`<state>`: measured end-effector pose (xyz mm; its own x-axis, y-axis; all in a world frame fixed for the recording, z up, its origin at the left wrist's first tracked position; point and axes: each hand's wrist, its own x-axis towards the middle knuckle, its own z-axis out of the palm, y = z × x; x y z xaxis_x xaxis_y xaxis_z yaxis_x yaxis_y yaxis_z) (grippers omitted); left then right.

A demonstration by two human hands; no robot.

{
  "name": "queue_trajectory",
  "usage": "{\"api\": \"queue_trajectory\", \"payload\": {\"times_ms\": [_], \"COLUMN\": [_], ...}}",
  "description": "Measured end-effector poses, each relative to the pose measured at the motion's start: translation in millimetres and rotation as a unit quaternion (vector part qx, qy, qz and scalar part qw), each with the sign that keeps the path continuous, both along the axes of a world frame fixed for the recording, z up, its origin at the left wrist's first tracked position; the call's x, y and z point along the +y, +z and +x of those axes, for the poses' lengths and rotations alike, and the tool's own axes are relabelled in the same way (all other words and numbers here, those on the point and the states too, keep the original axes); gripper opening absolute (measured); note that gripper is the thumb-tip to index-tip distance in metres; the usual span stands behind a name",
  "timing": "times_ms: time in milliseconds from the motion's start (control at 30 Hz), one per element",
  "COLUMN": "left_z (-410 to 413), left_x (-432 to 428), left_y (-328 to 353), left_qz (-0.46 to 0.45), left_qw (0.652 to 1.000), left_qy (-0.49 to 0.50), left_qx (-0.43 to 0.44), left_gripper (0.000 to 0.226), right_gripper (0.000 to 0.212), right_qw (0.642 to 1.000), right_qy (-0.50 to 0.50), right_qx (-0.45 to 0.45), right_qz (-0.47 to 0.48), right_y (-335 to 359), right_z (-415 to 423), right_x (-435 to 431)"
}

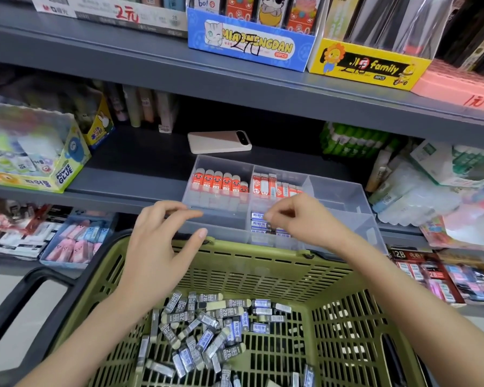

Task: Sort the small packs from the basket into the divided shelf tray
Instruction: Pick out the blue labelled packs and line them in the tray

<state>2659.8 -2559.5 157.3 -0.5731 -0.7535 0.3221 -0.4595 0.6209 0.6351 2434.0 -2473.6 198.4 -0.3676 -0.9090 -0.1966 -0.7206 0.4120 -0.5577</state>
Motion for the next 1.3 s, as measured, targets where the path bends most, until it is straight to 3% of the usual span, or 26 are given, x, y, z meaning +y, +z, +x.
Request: {"api": "queue_trajectory", "payload": {"times_ms": [67, 133, 200, 267, 333, 433, 600, 833, 967, 1033, 1100, 1167, 1300], "left_z": [5, 10, 17, 23, 28, 33, 40, 41, 36, 32, 25, 16, -3], "left_x": [3, 6, 11, 19, 28, 40, 54, 57, 61, 66, 71, 75, 84], "left_y": [1, 1, 0, -2, -7, -15, -25, -35, -45, -53, -62, -73, -87], "left_qz": [-0.002, -0.004, 0.001, 0.012, 0.027, 0.063, 0.086, 0.111, 0.183, 0.288, 0.438, 0.556, 0.674], "left_qw": [1.000, 1.000, 0.999, 0.999, 0.998, 0.997, 0.996, 0.993, 0.982, 0.956, 0.896, 0.826, 0.733], "left_qy": [0.008, 0.016, 0.024, 0.021, 0.011, -0.002, -0.020, -0.038, -0.047, -0.046, -0.022, 0.010, 0.020], "left_qx": [0.006, 0.016, 0.032, 0.044, 0.049, 0.042, 0.026, 0.012, 0.024, 0.036, 0.072, 0.095, 0.091], "left_gripper": [0.033, 0.031, 0.028, 0.026, 0.024, 0.018, 0.016, 0.015, 0.013, 0.013, 0.012, 0.011, 0.033], "right_gripper": [0.022, 0.018, 0.013, 0.012, 0.014, 0.039, 0.047, 0.053, 0.030, 0.025, 0.038, 0.039, 0.024], "right_qw": [0.995, 0.975, 0.957, 0.971, 0.996, 0.991, 0.984, 0.981, 0.969, 0.961, 0.960, 0.969, 0.955], "right_qy": [-0.011, -0.025, -0.016, -0.018, -0.032, -0.016, 0.031, -0.034, -0.079, -0.102, -0.126, -0.168, -0.194], "right_qx": [0.022, -0.038, -0.090, -0.067, 0.005, 0.087, 0.120, 0.136, 0.158, 0.137, 0.087, 0.010, -0.222], "right_qz": [-0.097, -0.217, -0.276, -0.231, -0.081, 0.102, 0.131, 0.138, 0.171, 0.216, 0.233, 0.181, 0.006], "right_y": [4, 3, -13, -51, -101, -167, -206, -226, -222, -214, -206, -194, -158], "right_z": [11, 30, 49, 56, 50, 36, 30, 53, 60, 58, 55, 54, 79], "right_x": [16, 39, 66, 87, 100, 109, 100, 91, 85, 81, 79, 77, 79]}}
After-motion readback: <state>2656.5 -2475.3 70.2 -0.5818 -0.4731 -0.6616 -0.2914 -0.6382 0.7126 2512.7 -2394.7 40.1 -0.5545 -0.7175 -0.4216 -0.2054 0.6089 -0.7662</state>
